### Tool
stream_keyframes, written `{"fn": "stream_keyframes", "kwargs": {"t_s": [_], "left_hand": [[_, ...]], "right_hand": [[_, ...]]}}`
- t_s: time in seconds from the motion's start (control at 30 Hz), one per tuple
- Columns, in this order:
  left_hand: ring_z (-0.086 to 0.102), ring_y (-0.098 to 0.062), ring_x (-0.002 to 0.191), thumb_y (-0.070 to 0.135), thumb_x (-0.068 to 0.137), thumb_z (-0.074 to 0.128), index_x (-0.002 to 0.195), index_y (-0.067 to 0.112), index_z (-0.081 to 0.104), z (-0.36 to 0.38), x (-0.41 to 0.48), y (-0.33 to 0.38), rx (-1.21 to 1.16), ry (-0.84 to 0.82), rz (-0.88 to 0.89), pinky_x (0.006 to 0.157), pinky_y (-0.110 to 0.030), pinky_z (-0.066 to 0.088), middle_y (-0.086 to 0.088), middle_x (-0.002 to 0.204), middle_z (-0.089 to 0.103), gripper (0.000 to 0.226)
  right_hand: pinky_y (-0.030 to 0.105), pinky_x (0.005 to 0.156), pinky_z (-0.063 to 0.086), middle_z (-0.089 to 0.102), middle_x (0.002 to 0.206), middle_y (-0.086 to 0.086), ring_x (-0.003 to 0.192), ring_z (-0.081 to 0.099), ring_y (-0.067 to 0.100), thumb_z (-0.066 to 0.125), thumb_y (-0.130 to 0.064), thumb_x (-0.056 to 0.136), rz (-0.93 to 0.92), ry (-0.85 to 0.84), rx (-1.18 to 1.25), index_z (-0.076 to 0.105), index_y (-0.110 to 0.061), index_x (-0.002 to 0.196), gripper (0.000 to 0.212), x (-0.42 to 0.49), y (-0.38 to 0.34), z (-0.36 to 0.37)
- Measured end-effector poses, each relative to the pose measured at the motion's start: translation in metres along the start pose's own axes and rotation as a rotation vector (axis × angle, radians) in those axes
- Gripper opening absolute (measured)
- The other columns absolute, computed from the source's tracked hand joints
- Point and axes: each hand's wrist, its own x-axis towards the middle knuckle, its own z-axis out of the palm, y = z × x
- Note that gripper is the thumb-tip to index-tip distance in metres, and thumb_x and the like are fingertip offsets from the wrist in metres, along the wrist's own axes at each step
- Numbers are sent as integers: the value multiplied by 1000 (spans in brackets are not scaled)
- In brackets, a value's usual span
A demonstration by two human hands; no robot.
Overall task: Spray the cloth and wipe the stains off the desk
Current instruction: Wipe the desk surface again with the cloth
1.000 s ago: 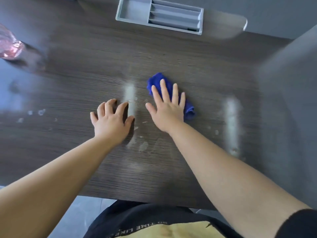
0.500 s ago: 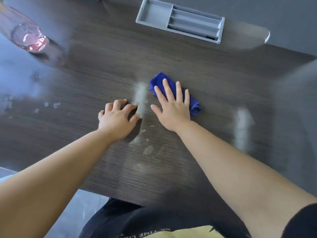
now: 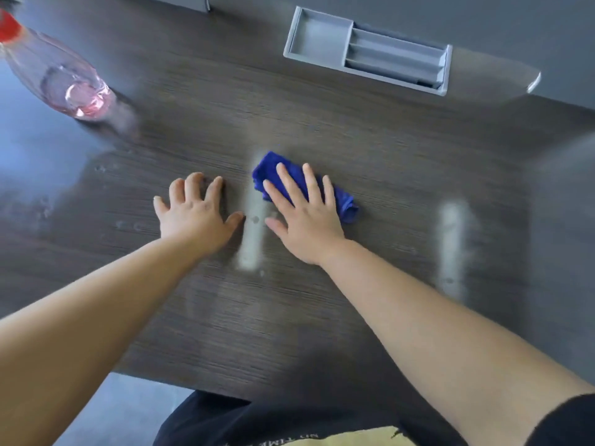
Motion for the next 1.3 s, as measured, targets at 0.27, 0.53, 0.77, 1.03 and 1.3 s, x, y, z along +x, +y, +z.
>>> {"fn": "stream_keyframes", "kwargs": {"t_s": [0.27,0.53,0.77,1.03,1.3], "left_hand": [[-1,-33,142,67,85,35,149,28,-2,4,0,-7,42,-110,54,108,-60,18,-4,156,-3,84],[31,-29,133,49,87,52,140,23,37,-1,1,-42,-333,139,105,106,-44,27,-1,145,38,62],[17,-31,136,54,69,73,136,23,41,0,0,-109,-301,163,-18,110,-46,24,-7,146,29,80],[0,-28,142,80,59,58,146,35,14,11,-6,-146,-164,22,-159,111,-61,11,0,155,6,108],[0,-33,141,79,60,60,147,29,11,0,3,-141,-145,-83,-143,106,-68,13,-3,155,3,112]], "right_hand": [[54,115,1,-11,159,-8,145,-6,31,16,-56,97,572,2,-30,2,-36,151,59,30,75,-16],[60,113,7,6,160,0,145,5,39,29,-59,93,26,1,-44,18,-30,151,66,27,-28,2],[50,115,-5,-14,158,-10,145,-11,29,18,-56,98,350,-51,-41,0,-36,151,59,83,4,-20],[54,114,-8,-17,158,-6,144,-18,32,23,-60,95,-144,-161,-74,-3,-33,151,67,70,-125,-3],[51,115,-7,-22,157,-10,144,-17,29,17,-59,97,280,-176,-22,-6,-36,150,62,153,-65,-34]]}}
